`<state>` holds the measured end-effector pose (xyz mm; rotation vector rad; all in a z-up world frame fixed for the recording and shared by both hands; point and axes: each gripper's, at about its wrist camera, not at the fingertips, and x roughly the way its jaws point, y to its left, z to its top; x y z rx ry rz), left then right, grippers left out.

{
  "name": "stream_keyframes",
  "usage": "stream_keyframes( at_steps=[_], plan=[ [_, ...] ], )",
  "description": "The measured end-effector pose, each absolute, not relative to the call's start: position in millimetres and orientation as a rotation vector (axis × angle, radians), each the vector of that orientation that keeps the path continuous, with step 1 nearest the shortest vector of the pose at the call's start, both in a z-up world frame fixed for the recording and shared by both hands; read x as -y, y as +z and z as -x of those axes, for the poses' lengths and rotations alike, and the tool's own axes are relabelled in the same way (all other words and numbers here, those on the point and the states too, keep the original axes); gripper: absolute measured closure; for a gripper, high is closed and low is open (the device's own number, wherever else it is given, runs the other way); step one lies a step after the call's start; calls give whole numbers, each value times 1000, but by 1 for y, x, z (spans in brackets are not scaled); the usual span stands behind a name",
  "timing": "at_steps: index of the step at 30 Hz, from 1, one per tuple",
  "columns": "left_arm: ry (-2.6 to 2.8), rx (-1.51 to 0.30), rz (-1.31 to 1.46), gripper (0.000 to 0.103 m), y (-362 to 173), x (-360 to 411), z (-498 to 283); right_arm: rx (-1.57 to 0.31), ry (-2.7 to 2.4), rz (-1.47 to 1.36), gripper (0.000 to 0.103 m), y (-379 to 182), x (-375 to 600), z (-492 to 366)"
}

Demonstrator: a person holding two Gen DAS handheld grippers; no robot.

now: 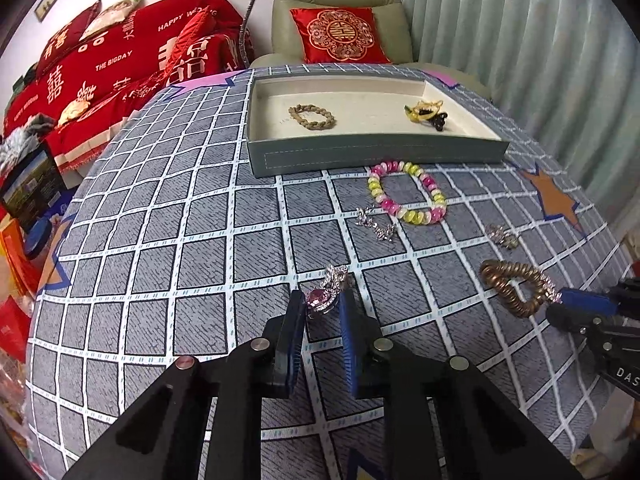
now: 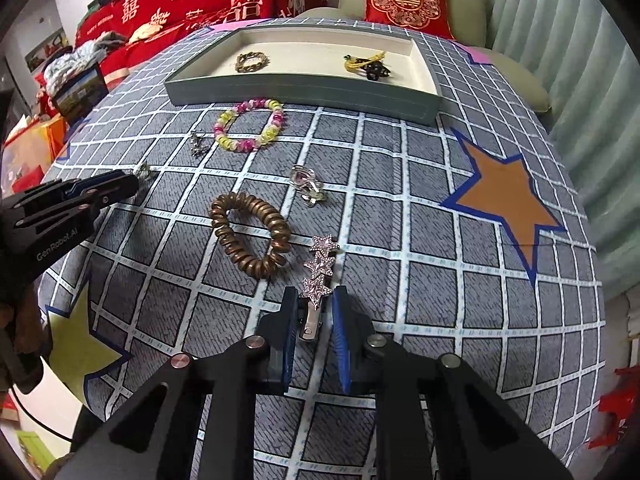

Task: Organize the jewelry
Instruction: 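Grasp the pink gem pendant with the left tool while the right tool grasps the star hairpin, then carry the pink pendant and star hairpin over the grey tray with both tools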

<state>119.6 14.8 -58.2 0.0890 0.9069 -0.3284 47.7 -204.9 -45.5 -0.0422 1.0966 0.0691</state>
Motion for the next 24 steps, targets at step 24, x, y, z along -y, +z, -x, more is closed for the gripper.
stream_keyframes(
  at_steps=[24],
  plan=[
    [-337,-850,-3,85,-2,-14,-125,-993,143,-209,84,3,261,-57]
  ],
)
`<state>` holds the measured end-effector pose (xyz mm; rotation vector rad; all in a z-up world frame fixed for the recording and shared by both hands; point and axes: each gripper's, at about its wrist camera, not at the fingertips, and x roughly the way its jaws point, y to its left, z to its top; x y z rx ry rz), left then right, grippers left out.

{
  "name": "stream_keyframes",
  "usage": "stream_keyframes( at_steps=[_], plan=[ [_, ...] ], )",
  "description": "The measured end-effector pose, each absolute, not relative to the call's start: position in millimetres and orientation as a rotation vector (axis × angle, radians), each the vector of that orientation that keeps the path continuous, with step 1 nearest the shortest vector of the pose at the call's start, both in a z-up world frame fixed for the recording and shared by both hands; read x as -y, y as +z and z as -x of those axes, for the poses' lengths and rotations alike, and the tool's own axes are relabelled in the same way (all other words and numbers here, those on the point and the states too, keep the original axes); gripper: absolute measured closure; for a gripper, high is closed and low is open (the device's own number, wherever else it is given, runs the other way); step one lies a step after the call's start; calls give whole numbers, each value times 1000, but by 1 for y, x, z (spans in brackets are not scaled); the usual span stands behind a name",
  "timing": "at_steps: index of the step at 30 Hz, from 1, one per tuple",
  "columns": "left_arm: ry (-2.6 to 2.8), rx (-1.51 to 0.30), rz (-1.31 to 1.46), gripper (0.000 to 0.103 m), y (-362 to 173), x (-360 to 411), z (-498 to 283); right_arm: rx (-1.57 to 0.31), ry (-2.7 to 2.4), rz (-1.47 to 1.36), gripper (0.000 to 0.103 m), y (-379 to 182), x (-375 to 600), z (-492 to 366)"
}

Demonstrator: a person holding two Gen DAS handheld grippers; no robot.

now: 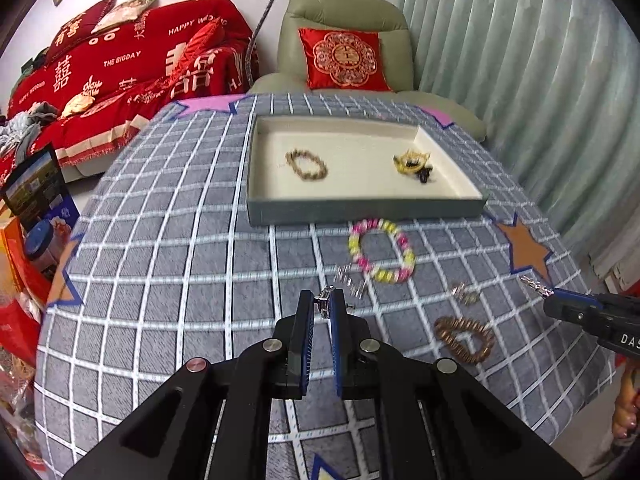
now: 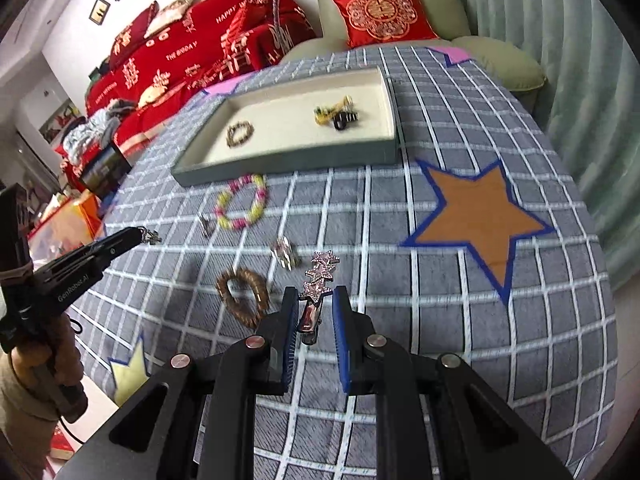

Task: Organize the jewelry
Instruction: 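Carry the pink pendant and star hairpin over the grey tray with both tools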

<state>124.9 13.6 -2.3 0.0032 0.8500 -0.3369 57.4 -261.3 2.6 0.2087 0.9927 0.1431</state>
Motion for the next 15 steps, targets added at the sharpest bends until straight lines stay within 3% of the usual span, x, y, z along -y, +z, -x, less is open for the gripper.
stream_keyframes(
  at_steps=[15],
  plan=[
    [-321,-759,26,85,60,11,-188,-891,202,-212,84,63,277,-147]
  ],
)
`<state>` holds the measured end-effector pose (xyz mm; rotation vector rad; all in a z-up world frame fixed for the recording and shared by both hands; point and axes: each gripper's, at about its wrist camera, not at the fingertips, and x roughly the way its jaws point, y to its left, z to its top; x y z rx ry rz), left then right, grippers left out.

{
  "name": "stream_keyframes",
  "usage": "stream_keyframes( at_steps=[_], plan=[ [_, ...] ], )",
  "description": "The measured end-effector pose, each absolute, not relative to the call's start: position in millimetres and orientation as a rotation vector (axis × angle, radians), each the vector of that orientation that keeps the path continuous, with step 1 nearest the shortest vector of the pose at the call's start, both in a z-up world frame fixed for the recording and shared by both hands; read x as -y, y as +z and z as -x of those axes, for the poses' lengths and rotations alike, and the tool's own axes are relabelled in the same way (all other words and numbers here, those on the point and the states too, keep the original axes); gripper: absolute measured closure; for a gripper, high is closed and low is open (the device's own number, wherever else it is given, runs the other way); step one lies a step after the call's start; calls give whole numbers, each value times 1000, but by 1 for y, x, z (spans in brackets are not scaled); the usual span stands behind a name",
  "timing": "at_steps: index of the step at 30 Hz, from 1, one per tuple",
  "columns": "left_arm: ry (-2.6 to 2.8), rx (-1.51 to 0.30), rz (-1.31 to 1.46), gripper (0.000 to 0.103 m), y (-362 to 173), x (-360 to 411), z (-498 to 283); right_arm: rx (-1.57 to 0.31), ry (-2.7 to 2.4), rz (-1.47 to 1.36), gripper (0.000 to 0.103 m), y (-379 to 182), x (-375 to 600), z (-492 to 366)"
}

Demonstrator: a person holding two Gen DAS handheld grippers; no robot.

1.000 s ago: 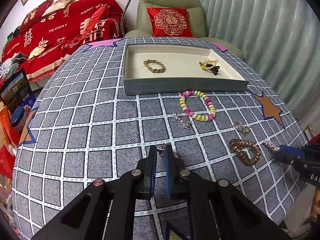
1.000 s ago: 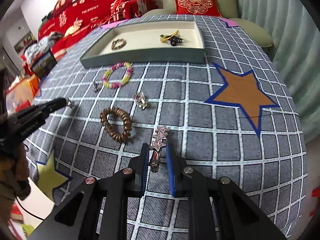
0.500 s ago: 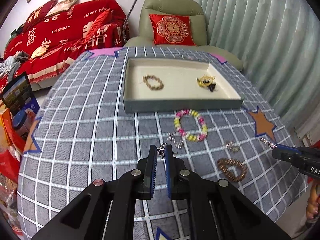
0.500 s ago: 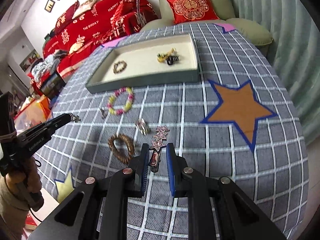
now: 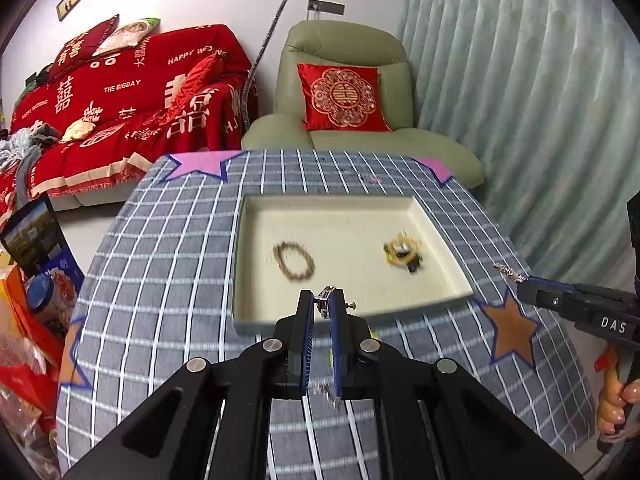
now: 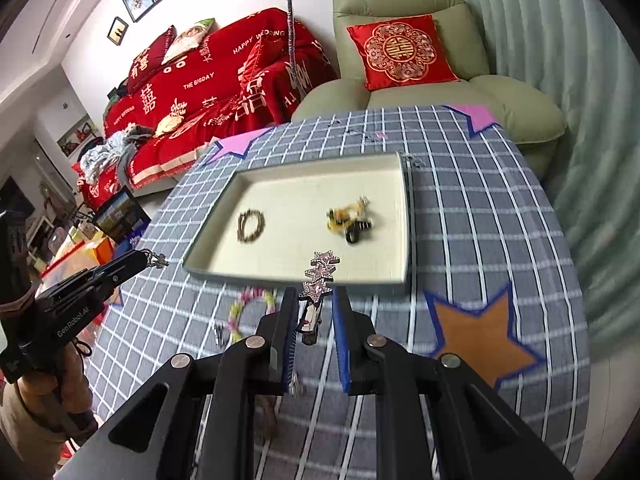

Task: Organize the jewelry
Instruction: 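Carry the pink pendant and star hairpin over the grey tray with both tools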

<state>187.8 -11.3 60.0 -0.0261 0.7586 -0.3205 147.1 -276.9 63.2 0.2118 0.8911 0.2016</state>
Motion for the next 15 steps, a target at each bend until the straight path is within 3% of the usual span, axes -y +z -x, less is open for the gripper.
stream_keyframes(
  at_steps=[15],
  plan=[
    [-239,-841,-29,85,10,39,-278,-941,236,-212,85,32,258,-252]
  ],
)
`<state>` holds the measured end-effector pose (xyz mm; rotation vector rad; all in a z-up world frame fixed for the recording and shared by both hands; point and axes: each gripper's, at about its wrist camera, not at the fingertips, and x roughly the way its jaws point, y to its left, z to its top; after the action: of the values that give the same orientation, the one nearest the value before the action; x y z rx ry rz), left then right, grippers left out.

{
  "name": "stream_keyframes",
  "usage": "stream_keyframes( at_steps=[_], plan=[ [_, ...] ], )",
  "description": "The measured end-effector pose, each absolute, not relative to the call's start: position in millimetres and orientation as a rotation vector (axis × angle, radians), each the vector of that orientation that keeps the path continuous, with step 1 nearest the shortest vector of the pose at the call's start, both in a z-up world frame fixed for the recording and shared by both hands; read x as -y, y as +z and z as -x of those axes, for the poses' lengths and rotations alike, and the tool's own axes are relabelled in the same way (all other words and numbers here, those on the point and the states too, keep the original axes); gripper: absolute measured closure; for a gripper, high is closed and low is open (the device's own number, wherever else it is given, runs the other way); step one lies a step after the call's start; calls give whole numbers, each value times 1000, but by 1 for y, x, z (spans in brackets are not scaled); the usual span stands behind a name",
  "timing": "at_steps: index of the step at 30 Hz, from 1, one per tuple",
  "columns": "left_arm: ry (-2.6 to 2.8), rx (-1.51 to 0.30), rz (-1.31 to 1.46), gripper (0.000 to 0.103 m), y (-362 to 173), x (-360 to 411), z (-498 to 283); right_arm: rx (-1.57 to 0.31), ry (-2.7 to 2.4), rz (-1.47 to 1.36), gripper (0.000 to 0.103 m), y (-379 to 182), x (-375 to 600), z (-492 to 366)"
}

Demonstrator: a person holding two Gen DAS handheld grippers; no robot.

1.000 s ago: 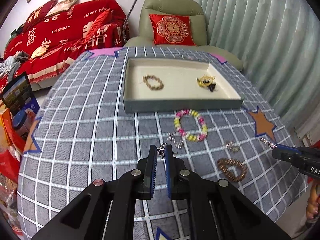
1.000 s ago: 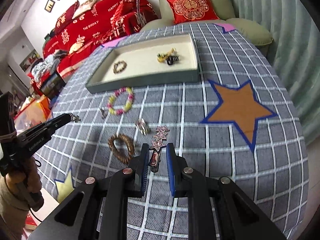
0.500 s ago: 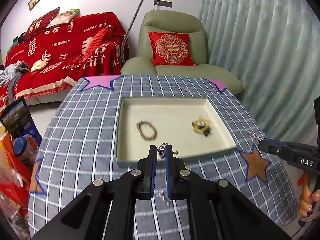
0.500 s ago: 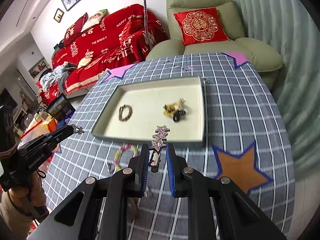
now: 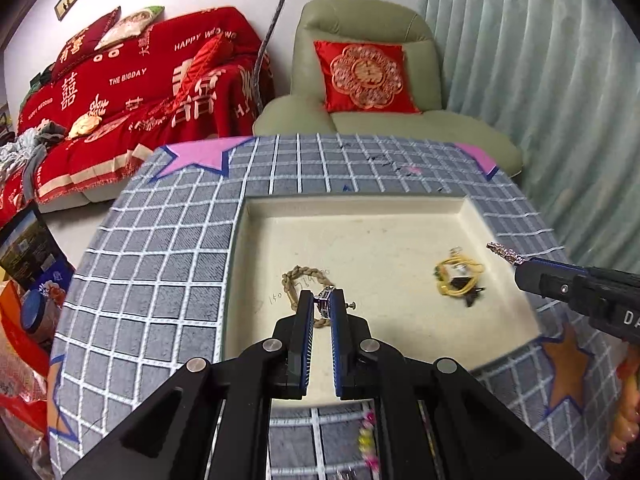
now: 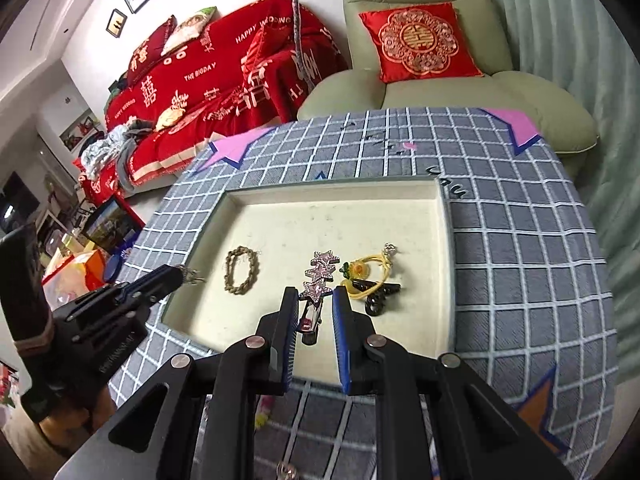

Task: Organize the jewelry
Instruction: 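Carry the pink pendant and star hairpin over the grey tray with both tools, then open the right tool to drop the hairpin while the left tool releases the pendant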

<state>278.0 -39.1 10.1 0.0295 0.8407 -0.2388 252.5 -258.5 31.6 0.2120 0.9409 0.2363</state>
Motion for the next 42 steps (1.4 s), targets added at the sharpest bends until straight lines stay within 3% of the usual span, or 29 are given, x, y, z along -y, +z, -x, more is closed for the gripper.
stream_keyframes(
  at_steps=[23,24,27,28,42],
  plan=[
    [-198,-887,-149,85,-37,60,-302,-1066,199,-233,83,-40,250,-292],
    [-198,-892,-149,85,-38,61,-302,-1070,200,-234,81,-41,250,-292],
    [-193,-897,-150,85,-39,61,-303,-1070,191,-243,57,-43,253,-294],
    [-192,-896,-151,85,-38,62,-303,-1064,190,-251,55,-41,254,-293],
    [-198,-857,-123,85,-17,62,-296,-975,221,-385,53,-9,274,-275]
  ],
)
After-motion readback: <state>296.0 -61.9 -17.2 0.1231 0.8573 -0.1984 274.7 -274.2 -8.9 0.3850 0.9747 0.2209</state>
